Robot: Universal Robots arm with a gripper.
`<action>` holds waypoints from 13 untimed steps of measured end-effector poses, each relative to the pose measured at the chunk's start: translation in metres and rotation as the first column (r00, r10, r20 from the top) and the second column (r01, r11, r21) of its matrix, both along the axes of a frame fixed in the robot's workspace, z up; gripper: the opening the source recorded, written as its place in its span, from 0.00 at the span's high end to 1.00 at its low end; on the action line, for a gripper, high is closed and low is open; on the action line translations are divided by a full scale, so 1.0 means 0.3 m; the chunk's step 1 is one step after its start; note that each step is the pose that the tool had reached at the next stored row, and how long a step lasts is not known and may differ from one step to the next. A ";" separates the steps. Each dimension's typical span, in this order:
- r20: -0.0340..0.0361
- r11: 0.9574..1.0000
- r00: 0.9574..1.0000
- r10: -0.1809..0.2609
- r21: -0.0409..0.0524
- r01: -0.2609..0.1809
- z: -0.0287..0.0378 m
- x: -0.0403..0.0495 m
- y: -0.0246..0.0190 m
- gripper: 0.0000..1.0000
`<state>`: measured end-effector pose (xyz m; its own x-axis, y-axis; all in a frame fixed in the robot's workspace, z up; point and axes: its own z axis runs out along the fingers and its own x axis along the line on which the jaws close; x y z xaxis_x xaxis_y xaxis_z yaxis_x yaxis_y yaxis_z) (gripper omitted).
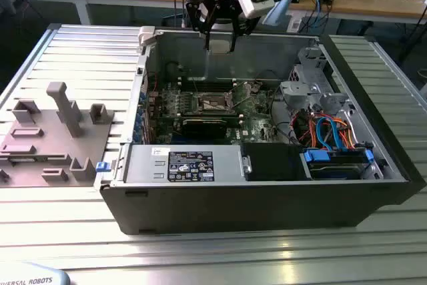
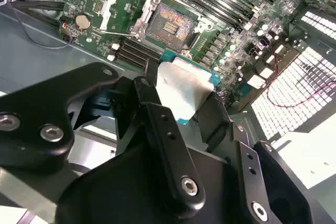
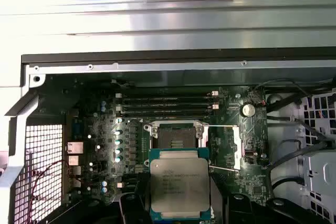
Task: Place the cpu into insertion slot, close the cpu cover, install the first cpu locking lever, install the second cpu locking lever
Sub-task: 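Place the cpu into insertion slot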
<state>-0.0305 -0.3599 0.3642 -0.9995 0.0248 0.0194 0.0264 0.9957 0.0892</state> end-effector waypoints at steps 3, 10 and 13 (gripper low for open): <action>0.000 1.000 1.000 0.000 0.000 0.000 -0.004 -0.001 0.000 0.46; 0.000 1.000 1.000 0.000 0.000 0.000 -0.009 -0.001 0.000 0.46; 0.000 1.000 1.000 0.000 0.000 0.000 -0.011 -0.001 0.000 0.46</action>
